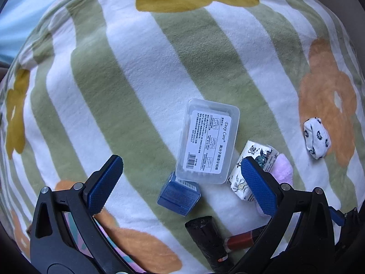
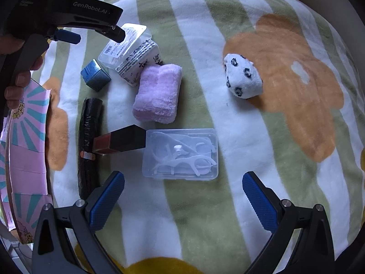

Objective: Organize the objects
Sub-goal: 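Grasp the clear labelled box with left tool while right grasps floss case, then carry both clear boxes over the cardboard box with both tools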

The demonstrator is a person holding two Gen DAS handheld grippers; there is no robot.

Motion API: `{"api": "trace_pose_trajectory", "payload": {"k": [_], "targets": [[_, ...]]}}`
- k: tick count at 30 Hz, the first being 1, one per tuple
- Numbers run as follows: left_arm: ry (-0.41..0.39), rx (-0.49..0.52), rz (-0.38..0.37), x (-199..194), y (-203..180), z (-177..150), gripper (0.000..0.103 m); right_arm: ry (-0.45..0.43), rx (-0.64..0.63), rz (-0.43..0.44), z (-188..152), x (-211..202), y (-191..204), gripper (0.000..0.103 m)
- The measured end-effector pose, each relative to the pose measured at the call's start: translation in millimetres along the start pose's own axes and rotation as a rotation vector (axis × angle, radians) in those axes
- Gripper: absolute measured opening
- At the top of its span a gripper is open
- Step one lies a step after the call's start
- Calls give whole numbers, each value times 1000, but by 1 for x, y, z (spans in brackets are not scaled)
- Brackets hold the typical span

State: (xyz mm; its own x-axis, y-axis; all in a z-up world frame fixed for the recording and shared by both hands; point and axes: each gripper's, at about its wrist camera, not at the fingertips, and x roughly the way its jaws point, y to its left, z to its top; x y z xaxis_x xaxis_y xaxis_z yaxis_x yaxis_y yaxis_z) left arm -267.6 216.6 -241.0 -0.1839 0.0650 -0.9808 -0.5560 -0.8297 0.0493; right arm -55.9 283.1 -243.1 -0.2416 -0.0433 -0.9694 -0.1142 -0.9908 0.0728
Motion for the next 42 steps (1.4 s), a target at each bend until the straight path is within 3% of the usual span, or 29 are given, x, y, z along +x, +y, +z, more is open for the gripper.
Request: {"api": "trace_pose_trajectory", "payload": {"k": [6, 8, 10, 12, 13, 17, 28, 37, 42], "targets": [[43, 30, 5, 28, -11, 8, 102, 46, -10, -25, 8, 33, 3, 102], [52, 30, 8, 35, -11, 10, 98, 66, -7, -27, 8, 42, 2, 94], [77, 26, -19, 44, -11, 12, 85, 83, -9, -41, 7, 48, 2, 85], [89, 28, -69, 48, -14, 12, 63, 86, -6, -49, 7, 50, 1, 77], [92, 38, -79, 49, -16, 12, 57, 87, -2, -49, 7, 50, -1, 77], [77, 90, -42, 49, -26, 9, 57, 86, 1, -43, 2, 49, -6, 77], [38, 40, -69, 24, -18, 0, 57, 54, 11, -64, -16, 24, -32, 76], [-47, -36, -88, -43, -10, -20, 57, -25, -10, -79, -30, -37, -61, 76], [-105, -97, -76, -102, -1, -36, 57, -75, -42, -74, 12, -97, -24, 76]]}}
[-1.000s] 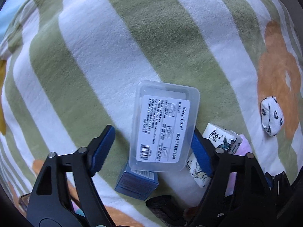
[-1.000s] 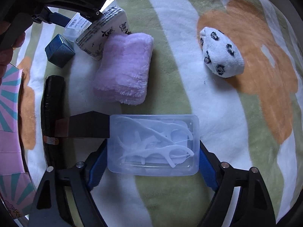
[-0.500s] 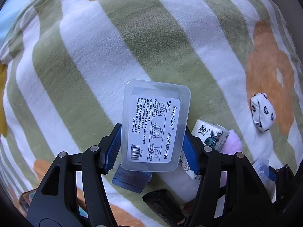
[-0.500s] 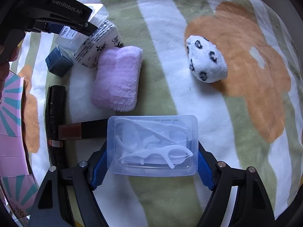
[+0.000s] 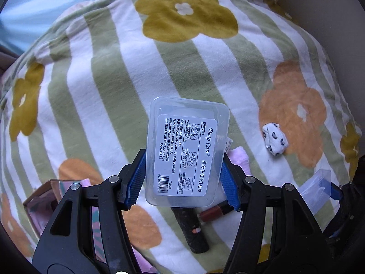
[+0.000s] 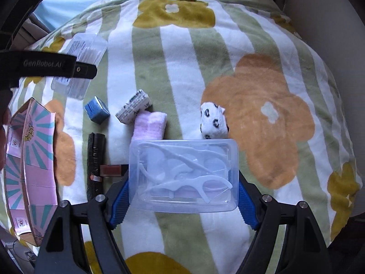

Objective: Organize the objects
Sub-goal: 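Carry both clear boxes over the cardboard box with both tools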

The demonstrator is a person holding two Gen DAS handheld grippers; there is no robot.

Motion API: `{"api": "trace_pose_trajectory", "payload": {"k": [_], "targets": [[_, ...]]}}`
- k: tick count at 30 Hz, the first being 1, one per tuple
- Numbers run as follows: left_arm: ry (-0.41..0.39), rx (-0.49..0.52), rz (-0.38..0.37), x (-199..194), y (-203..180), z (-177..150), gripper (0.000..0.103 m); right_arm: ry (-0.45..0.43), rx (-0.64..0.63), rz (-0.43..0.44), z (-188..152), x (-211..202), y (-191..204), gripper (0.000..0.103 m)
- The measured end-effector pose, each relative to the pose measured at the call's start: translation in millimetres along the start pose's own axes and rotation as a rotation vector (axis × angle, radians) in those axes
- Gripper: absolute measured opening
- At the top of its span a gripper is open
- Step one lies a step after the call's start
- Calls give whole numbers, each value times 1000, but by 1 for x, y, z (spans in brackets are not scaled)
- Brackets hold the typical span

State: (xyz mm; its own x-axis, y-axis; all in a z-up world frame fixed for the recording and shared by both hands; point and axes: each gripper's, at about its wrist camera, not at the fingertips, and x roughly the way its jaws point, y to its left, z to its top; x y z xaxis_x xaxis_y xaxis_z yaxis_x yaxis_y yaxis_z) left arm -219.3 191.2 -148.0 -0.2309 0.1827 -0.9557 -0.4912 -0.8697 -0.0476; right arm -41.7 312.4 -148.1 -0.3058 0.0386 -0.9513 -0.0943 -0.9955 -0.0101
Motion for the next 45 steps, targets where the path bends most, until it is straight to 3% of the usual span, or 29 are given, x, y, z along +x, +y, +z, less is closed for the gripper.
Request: {"api": "trace_pose_trajectory", "payload": {"k": [4, 7, 16, 26, 34, 45], "targets": [[-50, -71, 22, -52, 14, -32, 57, -44, -33, 20, 44, -24, 25, 76], [-84, -136, 47, -84, 24, -57, 57, -84, -70, 45, 55, -56, 32, 76], [-154, -320, 148, -145, 45, -141, 57, -152, -183, 97, 53, -113, 67, 76], [-182, -432, 160, -163, 50, -183, 57, -167, -265, 148, 27, -122, 89, 76], [-203, -502, 208, -180, 68, -197, 57, -180, -327, 164, 38, -125, 106, 76], [-161, -712, 264, -180, 126, -254, 57, -177, -519, 243, 66, -117, 185, 76]]}}
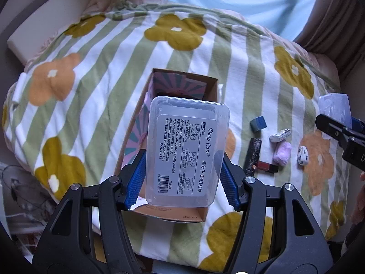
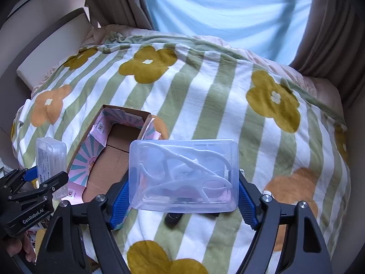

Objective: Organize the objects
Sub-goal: 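Carry both clear boxes over the cardboard box with both tools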

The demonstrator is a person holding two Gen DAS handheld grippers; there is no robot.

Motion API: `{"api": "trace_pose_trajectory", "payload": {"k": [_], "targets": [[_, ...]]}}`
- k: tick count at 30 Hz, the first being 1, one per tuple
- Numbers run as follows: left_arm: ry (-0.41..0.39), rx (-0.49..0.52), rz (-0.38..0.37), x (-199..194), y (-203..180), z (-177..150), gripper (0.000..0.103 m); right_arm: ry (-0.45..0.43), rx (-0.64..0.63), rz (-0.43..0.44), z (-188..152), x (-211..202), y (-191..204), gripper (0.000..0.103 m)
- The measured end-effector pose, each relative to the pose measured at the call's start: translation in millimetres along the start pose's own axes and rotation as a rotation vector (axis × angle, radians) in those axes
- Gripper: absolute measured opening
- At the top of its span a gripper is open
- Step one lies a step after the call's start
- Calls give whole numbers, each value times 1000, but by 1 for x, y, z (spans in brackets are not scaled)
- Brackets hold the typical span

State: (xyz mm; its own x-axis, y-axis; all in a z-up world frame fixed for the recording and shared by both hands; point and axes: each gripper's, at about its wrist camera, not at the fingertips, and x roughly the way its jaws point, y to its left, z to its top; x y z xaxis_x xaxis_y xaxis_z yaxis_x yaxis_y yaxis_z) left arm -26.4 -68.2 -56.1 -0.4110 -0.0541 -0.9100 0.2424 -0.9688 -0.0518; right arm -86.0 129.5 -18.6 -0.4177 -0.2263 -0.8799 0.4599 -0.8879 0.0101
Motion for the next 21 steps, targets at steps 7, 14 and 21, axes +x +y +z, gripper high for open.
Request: {"api": "trace_pose_trajectory", "payload": {"k": [7, 14, 21], "targets": [[58, -112, 31, 30, 30, -6, 57, 38, -181, 70, 40, 44, 45, 76], [136, -209, 43, 78, 45, -18, 57, 94, -373, 150, 67, 108, 102, 76], [209, -256, 56, 121, 47, -26, 57, 195, -500, 235, 73, 177, 151, 76]]}}
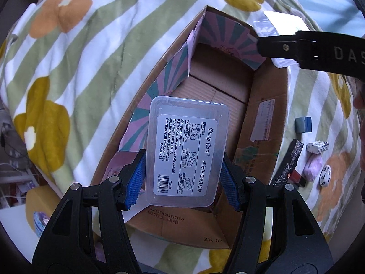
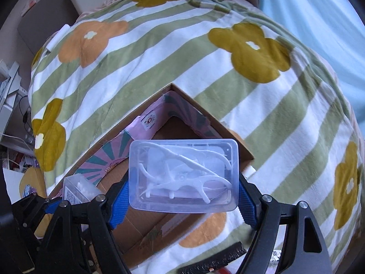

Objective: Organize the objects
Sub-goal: 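Carry both clear boxes over the cardboard box with both tools, then open both tools to drop the clear boxes into the cardboard box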

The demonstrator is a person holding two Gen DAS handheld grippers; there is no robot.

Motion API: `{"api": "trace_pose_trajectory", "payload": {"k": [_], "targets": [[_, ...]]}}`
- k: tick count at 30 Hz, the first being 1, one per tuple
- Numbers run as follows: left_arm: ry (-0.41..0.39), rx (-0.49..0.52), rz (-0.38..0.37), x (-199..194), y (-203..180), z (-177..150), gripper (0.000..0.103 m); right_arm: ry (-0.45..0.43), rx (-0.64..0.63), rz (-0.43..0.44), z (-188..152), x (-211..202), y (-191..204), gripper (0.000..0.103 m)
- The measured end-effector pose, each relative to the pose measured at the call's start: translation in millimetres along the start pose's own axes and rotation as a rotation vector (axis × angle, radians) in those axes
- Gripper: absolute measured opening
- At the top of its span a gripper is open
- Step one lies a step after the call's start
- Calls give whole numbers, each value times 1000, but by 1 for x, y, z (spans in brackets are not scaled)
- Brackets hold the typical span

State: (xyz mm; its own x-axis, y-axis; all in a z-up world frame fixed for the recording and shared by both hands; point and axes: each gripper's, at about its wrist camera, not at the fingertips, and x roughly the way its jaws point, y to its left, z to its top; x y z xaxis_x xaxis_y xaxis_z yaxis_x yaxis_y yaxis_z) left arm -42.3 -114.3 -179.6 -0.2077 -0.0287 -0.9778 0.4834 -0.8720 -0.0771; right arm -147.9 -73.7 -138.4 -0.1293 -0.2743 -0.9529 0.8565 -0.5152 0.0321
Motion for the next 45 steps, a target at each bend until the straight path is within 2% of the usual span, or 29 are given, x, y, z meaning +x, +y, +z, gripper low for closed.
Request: {"api": "trace_pose_trajectory", "payload": {"k": [6, 9, 17, 18, 20, 21, 27, 34, 39, 45], "targets": [[35, 5, 8, 33, -9, 4, 57, 85, -138, 53, 13, 63, 21, 76], [45, -4, 5, 43, -10, 4, 57, 122, -160, 72, 12, 86, 22, 76], [29, 20, -1, 42, -17, 1, 58, 132, -154, 94, 14, 99, 22, 77], [7, 24, 3, 38, -19, 0, 60, 134, -149, 95, 16, 99, 23, 78], [-30, 38, 28, 32, -23, -2, 91, 152, -128, 122, 17, 102, 23, 92], [-36, 42, 18, 31, -25, -4, 103, 150, -115, 133, 17, 102, 22, 103], [-5, 19, -1, 36, -24, -7, 103, 142, -110, 117, 14, 99, 21, 103], [-6, 9, -6, 31, -22, -6, 103, 146, -119, 116, 10, 94, 22, 103], [-24, 26, -14, 14, -25, -5, 103, 127, -107, 106, 6, 68, 20, 103], [-77, 80, -42, -33, -19, -9, 103, 81, -77, 93, -4, 10, 14, 103]]}}
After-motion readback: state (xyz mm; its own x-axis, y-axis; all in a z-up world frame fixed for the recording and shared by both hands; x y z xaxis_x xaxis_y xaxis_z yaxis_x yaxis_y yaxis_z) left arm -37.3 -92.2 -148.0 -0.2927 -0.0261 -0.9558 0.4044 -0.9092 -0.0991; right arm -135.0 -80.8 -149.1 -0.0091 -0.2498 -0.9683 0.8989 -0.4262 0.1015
